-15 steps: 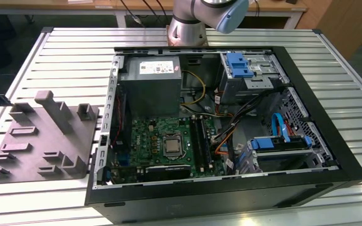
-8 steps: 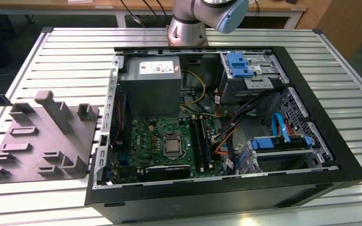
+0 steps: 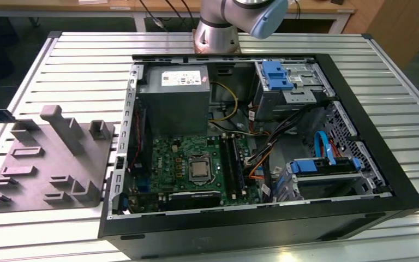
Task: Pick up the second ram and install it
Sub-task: 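Pick up the second ram and move it above second insertion slot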
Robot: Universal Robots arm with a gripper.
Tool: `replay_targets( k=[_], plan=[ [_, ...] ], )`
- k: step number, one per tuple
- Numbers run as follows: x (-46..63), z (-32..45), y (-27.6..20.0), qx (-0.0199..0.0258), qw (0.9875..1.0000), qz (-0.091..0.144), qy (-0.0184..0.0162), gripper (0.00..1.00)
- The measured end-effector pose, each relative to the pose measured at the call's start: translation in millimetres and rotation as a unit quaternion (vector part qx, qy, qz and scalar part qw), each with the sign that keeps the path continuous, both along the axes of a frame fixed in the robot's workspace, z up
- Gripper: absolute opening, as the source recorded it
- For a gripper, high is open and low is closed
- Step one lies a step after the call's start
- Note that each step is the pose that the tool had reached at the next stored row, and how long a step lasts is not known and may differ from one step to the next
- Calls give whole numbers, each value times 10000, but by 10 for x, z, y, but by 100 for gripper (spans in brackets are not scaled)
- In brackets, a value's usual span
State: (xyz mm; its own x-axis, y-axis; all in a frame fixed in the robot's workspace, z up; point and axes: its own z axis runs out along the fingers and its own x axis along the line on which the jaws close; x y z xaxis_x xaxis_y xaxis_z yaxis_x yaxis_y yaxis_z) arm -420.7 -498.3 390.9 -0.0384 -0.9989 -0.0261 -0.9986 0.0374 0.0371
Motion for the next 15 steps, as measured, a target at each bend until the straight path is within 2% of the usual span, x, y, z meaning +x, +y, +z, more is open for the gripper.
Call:
replay_targets(
  k=[15],
  plan=[
    [278, 0, 2, 0, 10000, 0, 0, 12]
  ],
)
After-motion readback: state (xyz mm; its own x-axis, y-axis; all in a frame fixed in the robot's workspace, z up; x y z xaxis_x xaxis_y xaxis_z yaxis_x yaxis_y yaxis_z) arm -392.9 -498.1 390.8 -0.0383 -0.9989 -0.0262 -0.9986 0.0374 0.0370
